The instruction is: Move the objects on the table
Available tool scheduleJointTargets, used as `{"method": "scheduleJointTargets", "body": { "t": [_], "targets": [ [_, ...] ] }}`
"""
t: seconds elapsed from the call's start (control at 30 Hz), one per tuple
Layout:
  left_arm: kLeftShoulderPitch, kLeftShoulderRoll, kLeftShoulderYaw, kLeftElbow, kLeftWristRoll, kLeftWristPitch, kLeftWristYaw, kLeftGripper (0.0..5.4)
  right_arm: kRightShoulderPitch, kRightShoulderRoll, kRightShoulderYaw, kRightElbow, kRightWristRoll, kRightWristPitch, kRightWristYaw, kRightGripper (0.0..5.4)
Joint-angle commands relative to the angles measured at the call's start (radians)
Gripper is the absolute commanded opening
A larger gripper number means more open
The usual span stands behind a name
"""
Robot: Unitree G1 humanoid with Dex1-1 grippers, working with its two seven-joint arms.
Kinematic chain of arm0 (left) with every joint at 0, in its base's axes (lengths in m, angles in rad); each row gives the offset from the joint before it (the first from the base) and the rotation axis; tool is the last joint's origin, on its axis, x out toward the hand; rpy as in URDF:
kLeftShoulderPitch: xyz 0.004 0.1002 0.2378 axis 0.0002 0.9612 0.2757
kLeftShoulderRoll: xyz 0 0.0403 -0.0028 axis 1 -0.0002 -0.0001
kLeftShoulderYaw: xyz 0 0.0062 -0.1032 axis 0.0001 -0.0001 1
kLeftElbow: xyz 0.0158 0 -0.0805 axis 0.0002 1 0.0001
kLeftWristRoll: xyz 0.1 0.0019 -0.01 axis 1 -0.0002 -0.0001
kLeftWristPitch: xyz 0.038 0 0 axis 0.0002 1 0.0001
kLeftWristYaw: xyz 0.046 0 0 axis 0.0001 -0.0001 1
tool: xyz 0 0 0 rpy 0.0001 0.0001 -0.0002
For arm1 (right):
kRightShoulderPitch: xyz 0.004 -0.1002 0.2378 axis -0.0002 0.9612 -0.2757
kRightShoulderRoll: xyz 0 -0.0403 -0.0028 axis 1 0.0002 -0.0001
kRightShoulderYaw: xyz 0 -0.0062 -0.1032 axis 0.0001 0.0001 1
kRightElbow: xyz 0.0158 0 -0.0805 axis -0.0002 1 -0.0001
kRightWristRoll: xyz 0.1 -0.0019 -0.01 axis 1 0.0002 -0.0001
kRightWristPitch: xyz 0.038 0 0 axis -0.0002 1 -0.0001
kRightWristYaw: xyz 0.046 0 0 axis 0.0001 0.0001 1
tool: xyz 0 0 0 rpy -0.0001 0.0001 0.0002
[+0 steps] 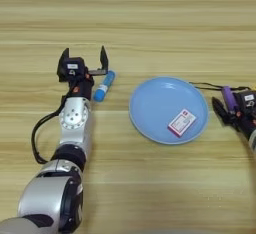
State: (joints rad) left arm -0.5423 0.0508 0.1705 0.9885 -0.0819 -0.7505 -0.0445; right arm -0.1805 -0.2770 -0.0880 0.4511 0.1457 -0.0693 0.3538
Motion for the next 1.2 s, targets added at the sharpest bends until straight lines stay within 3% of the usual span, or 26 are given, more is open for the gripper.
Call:
{"method": "scheduleJointTargets", "body": {
  "t": [0.03,0.6,0.77,0.87,1.0,1.2],
  "targets": [
    [-0.015,0.001,-0.005,0.011,0.010,0.004,0.003,5.40,0.034,0.007,0.010,-0.023,-0.010,0.044,-0.002,2.71],
    [-0.016,0.000,-0.007,0.015,0.012,0.002,0.005,5.40,0.045,0.006,0.001,-0.068,-0.009,0.058,-0.016,0.87],
    [-0.016,0.000,-0.007,0.015,0.013,0.002,0.005,5.40,0.043,0.006,-0.006,-0.073,0.000,0.062,-0.018,0.78],
    [-0.016,0.000,-0.007,0.015,0.013,0.002,0.006,5.40,0.043,0.016,-0.024,-0.104,0.046,0.091,0.001,0.78],
    [-0.016,0.000,-0.007,0.015,0.014,0.002,0.006,5.40,0.052,0.023,-0.046,-0.184,0.109,0.156,0.021,0.78],
    [-0.014,0.001,-0.007,0.013,0.014,0.001,0.005,5.40,0.082,0.016,-0.034,-0.326,0.115,0.215,0.015,0.78]
  ]
}}
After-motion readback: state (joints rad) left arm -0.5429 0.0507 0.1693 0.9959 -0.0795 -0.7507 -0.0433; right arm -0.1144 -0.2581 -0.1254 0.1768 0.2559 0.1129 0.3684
